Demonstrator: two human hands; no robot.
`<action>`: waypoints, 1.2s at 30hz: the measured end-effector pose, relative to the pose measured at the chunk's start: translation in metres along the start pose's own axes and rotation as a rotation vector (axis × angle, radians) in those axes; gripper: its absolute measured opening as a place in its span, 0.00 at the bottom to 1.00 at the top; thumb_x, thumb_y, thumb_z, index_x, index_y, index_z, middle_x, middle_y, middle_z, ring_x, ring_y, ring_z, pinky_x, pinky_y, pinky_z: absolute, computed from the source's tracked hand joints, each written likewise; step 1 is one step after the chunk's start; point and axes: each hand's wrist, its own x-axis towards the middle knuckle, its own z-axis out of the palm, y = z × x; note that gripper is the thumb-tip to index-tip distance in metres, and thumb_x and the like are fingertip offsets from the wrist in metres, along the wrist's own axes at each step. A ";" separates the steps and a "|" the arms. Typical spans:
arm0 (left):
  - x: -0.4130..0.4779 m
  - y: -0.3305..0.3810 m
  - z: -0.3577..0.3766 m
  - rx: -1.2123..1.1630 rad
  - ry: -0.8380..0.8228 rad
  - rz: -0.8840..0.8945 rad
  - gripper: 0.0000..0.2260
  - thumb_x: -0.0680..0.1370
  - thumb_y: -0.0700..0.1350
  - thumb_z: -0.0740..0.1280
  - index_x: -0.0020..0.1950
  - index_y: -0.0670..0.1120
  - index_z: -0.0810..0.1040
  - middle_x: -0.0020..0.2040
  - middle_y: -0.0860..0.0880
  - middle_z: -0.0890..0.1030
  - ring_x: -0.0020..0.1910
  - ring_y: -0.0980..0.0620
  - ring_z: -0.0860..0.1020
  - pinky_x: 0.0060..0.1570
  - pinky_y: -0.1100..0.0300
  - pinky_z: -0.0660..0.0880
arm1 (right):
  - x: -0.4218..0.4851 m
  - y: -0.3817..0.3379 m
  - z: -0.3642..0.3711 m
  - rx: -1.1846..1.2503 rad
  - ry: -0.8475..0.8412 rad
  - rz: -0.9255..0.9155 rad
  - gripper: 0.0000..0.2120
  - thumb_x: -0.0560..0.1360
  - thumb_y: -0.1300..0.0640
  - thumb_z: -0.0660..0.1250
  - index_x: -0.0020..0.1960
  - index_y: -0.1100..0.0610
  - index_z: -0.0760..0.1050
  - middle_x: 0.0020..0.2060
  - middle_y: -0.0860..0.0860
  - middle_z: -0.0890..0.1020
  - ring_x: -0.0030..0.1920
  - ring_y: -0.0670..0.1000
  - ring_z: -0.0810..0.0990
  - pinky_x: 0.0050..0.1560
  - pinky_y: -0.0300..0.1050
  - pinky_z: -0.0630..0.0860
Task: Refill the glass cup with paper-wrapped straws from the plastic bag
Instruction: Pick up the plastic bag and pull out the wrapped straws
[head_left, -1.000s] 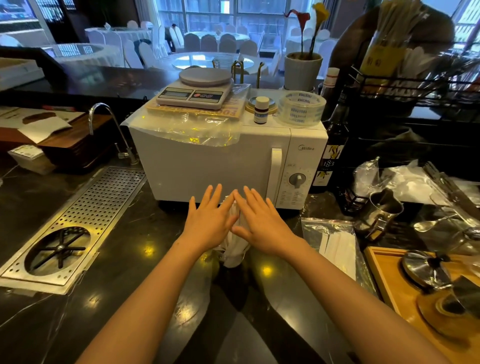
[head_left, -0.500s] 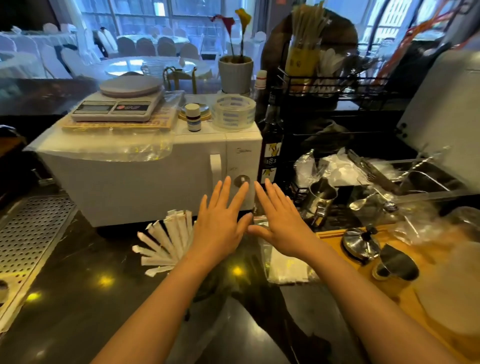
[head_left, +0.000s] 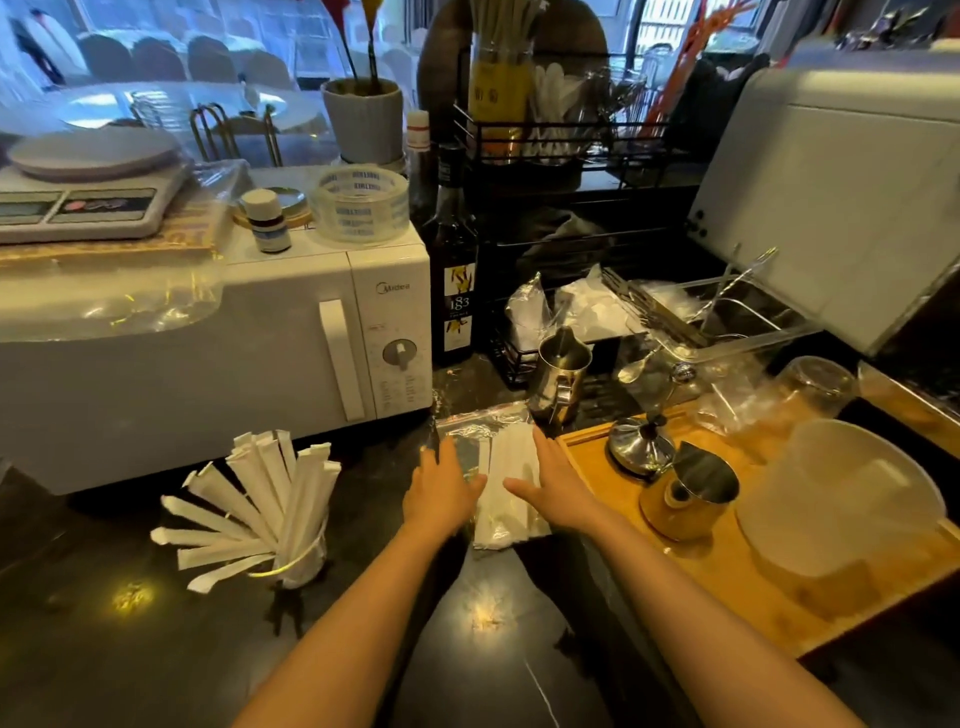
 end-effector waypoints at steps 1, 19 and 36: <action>0.002 0.000 0.002 -0.054 -0.020 -0.030 0.30 0.74 0.51 0.64 0.72 0.46 0.55 0.71 0.40 0.62 0.68 0.39 0.64 0.65 0.46 0.67 | 0.006 0.008 0.006 0.011 0.008 0.035 0.40 0.70 0.44 0.66 0.74 0.51 0.48 0.72 0.55 0.62 0.71 0.57 0.61 0.70 0.58 0.63; 0.014 0.001 0.014 -0.560 -0.102 -0.337 0.23 0.71 0.38 0.69 0.63 0.38 0.64 0.60 0.37 0.74 0.57 0.40 0.76 0.45 0.51 0.78 | 0.012 -0.004 0.013 0.082 0.126 0.444 0.27 0.70 0.56 0.70 0.65 0.62 0.65 0.62 0.60 0.75 0.61 0.59 0.75 0.56 0.48 0.74; -0.002 -0.001 -0.011 -0.661 -0.155 -0.158 0.05 0.74 0.38 0.65 0.38 0.44 0.75 0.36 0.47 0.75 0.35 0.53 0.73 0.36 0.61 0.70 | -0.022 -0.016 -0.003 0.591 0.040 0.327 0.03 0.71 0.63 0.68 0.43 0.62 0.75 0.44 0.60 0.80 0.43 0.53 0.78 0.41 0.44 0.75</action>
